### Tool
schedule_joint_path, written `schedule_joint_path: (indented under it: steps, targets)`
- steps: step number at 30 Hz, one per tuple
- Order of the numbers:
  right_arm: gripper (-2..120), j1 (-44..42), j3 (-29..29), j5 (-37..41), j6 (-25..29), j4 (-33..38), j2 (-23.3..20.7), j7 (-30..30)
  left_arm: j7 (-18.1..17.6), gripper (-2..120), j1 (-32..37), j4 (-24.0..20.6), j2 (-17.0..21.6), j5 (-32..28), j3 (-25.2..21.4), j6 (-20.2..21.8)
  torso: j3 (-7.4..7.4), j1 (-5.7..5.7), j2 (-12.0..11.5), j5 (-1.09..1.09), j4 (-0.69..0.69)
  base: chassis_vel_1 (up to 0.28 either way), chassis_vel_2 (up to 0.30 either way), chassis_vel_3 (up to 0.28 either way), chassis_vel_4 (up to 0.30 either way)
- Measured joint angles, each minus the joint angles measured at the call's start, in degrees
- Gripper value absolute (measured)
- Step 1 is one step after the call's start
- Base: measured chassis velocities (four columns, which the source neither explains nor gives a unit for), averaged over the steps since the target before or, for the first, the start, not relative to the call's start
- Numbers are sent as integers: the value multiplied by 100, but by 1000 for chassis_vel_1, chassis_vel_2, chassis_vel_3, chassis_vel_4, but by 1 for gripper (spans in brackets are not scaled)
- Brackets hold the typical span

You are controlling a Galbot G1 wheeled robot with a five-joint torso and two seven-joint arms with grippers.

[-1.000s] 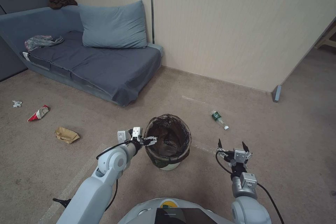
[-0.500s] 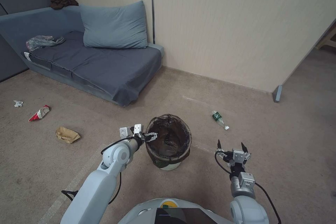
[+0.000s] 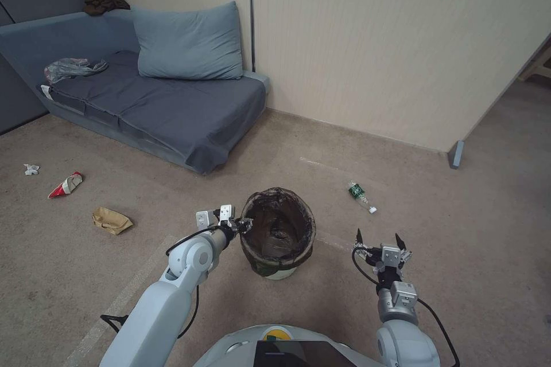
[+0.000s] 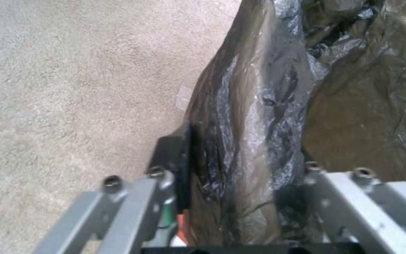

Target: Pick up the trash bin, then pick up the garbage from the floor and place it into the trash bin.

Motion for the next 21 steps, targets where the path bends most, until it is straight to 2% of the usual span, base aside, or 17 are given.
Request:
schedule_joint_path:
  steps: [5,8,17,19,21]
  targets:
    - [100,14,-1,0,-1,-26,-7,2,82,9,71,-40,4,141,-32,2,0,0,0,1,0,0,0,0,0]
    - [100,15,-2,-1,-1,-27,-7,5,145,3,107,-72,16,253,-52,6,1,0,-1,0,-1,0,0,0,0]
    - [100,3,4,-7,-1,-27,-6,10,485,3,278,-446,120,736,-106,68,4,0,-4,-8,-3,0,0,0,0]
    - [100,-4,4,-19,-1,-27,-3,11,822,3,378,-782,192,1282,-228,-28,3,0,-3,-1,-4,0,0,0,0]
    - [100,-4,3,-21,-1,-27,-3,11,891,3,416,-891,215,1437,-272,-79,3,0,-4,0,-2,0,0,0,0]
